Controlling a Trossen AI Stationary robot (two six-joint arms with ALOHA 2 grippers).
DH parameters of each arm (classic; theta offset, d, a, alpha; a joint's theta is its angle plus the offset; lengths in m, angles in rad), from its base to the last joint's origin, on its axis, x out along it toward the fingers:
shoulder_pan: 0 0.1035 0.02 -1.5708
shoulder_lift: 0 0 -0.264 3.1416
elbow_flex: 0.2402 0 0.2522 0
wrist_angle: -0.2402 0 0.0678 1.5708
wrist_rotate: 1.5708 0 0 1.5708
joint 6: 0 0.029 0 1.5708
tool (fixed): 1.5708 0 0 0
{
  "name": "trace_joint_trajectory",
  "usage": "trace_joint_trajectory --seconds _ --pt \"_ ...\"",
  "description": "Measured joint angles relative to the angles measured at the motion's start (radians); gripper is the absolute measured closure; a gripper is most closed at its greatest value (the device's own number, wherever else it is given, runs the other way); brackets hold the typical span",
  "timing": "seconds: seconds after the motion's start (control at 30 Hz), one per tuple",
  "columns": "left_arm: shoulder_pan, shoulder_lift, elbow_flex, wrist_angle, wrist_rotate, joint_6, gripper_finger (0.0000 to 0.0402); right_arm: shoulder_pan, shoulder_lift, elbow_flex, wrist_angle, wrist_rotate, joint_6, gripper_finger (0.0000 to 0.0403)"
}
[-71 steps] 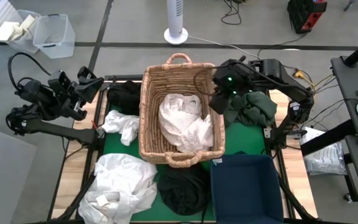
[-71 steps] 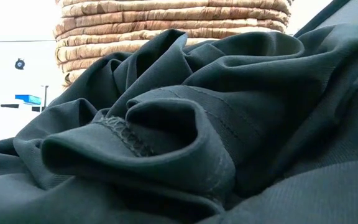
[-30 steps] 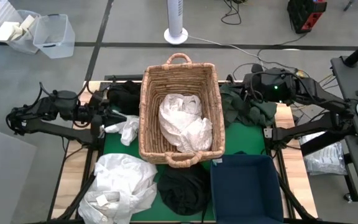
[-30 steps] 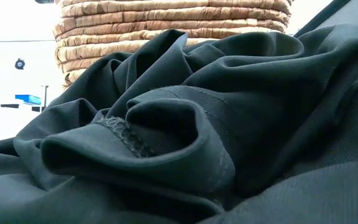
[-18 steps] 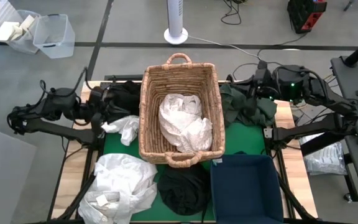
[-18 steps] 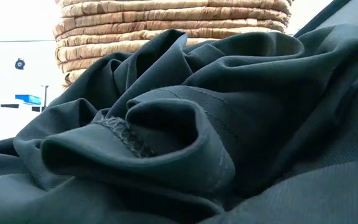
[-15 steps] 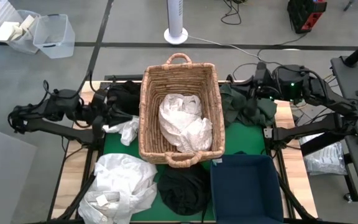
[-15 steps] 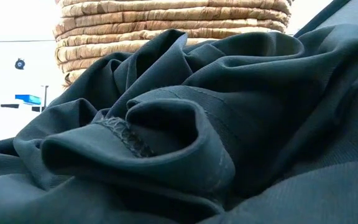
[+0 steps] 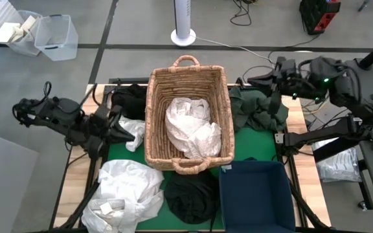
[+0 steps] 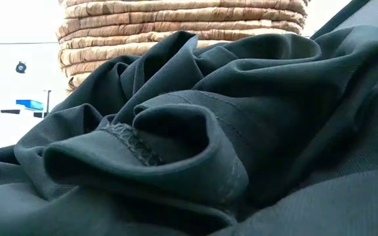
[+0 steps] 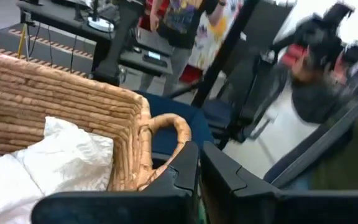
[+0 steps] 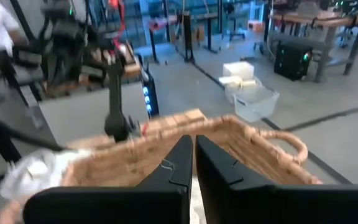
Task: Sort clothes
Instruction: Put the black polo shirt into the laundry organizer
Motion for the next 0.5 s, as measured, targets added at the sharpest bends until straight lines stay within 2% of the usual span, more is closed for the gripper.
trace_joint_trajectory --seconds 0.27,0.4,0.5 --pt "-0.313 0.176 0.160 -0.187 -0.332 0.071 0.0401 0.000 0.017 0.091 -0.012 0.031 0.049 0.0390" --pt "-0.426 0.242 0.166 -0.211 -0.431 0.046 0.0401 0.000 0.019 0.092 -0.014 0.035 0.060 0.0390" --pt "-0.470 0.272 0.166 -0.204 -0.476 0.025 0.0402 0.000 0.019 0.092 -0.014 0.037 0.067 0.0390"
